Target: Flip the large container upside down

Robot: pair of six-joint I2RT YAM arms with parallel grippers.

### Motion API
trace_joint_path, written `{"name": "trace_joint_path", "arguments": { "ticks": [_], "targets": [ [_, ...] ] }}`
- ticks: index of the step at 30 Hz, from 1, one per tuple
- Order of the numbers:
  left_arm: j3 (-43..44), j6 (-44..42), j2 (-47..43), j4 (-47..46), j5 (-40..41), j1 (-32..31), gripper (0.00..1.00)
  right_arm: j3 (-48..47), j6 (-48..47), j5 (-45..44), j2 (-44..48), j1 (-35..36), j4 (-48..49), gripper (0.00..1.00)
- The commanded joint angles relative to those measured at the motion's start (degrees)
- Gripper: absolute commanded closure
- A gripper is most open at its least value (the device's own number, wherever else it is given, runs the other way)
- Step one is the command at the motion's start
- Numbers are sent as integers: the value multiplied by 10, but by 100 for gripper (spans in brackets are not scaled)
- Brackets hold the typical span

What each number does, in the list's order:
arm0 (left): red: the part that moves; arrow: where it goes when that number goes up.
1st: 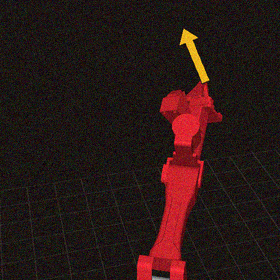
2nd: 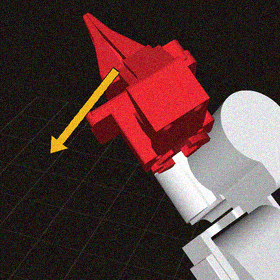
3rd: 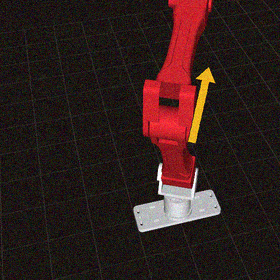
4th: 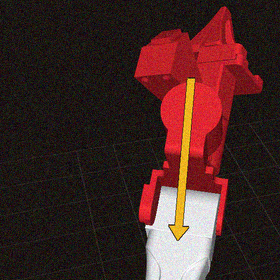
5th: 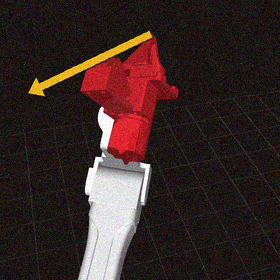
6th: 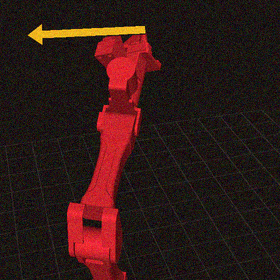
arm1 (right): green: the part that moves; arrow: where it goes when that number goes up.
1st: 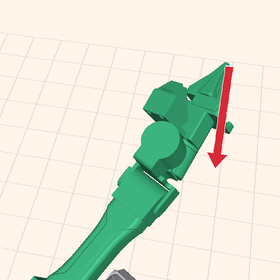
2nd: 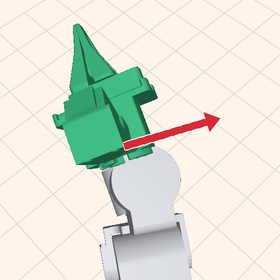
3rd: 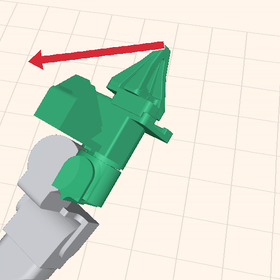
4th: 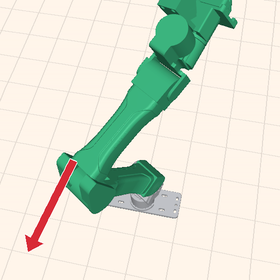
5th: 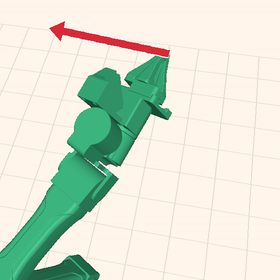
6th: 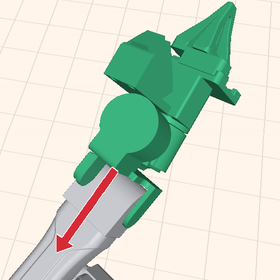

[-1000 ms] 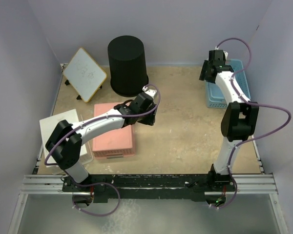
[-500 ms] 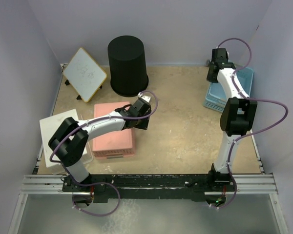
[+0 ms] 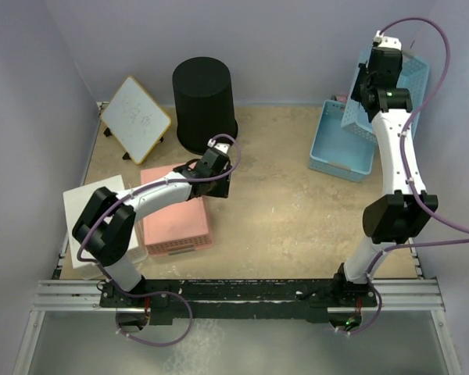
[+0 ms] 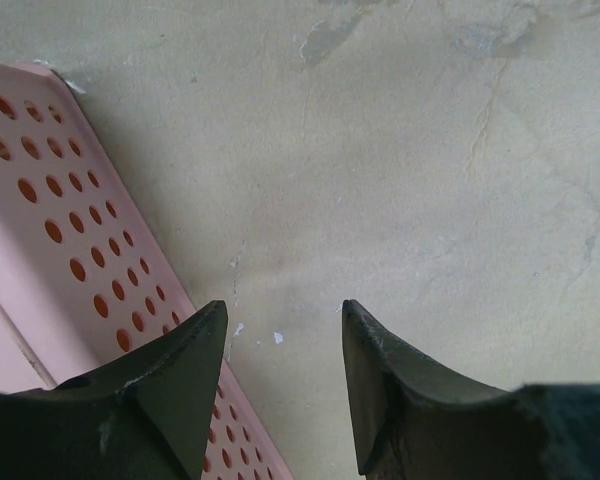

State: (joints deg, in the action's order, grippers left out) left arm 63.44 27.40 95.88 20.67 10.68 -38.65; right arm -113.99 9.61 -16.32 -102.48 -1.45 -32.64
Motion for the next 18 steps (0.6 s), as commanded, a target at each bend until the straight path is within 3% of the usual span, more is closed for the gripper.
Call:
{"name": "trace_joint_path", "arguments": {
  "ticks": [1, 5, 8, 14, 18],
  "targets": [
    [34, -3, -36, -11, -16, 0, 53, -32, -27, 19, 4, 1, 7, 100],
    [48, -3, -57, 3, -18, 3, 52, -30, 6, 159, 27, 3, -5, 100],
    [50, 7, -88, 2, -25, 29, 52, 31, 67, 279, 77, 20, 33, 100],
    [59, 10, -146, 2, -31, 73, 52, 165, 129, 375, 161, 124, 66, 100],
    [66, 10, -178, -2, -12, 75, 52, 281, 181, 460, 216, 141, 114, 100]
  ]
}}
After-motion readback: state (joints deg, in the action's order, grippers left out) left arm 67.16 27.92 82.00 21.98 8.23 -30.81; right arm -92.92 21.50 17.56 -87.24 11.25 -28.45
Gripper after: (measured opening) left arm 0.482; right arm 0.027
